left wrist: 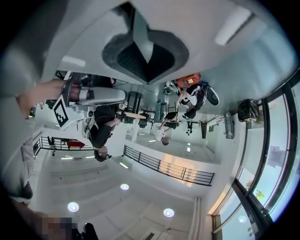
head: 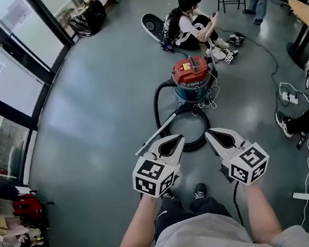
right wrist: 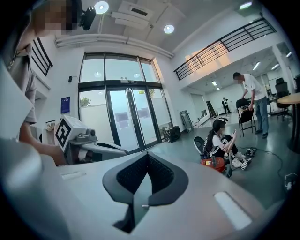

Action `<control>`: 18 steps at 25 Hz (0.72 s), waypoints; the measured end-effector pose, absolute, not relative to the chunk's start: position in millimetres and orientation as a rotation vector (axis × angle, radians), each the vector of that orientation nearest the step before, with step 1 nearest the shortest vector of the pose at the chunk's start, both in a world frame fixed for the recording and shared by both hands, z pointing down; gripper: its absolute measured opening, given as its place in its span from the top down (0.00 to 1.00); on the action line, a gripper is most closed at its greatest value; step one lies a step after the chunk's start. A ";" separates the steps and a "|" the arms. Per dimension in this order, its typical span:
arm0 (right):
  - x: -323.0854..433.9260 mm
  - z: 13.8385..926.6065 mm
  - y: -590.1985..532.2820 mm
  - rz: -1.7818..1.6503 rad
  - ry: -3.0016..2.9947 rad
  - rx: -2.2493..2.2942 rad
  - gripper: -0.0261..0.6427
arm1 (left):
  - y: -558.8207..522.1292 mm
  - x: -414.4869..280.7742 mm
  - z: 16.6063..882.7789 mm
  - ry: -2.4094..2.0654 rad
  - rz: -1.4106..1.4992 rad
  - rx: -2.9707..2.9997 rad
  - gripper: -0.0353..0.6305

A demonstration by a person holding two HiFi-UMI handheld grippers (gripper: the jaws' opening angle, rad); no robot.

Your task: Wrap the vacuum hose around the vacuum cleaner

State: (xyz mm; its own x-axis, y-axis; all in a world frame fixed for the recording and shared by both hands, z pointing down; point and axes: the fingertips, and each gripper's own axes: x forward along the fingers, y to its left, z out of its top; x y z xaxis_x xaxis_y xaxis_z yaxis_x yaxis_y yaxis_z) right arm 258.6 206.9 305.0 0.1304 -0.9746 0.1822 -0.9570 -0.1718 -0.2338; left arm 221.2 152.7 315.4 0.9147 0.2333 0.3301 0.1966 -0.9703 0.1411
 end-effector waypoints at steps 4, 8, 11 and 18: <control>229.8 293.2 200.8 -0.441 1.999 -2.310 0.93 | 151.5 201.1 291.0 0.304 0.511 3.018 0.94; 199.0 283.0 187.0 -0.416 2.043 -2.274 0.93 | 145.2 176.2 281.6 0.262 0.502 3.046 0.94; 181.2 267.4 172.0 -0.378 2.067 -2.253 0.93 | 135.6 158.3 271.1 0.229 0.489 3.067 0.94; 135.5 228.7 132.1 -0.272 2.142 -2.199 0.93 | 101.7 112.0 237.1 0.124 0.402 3.098 0.94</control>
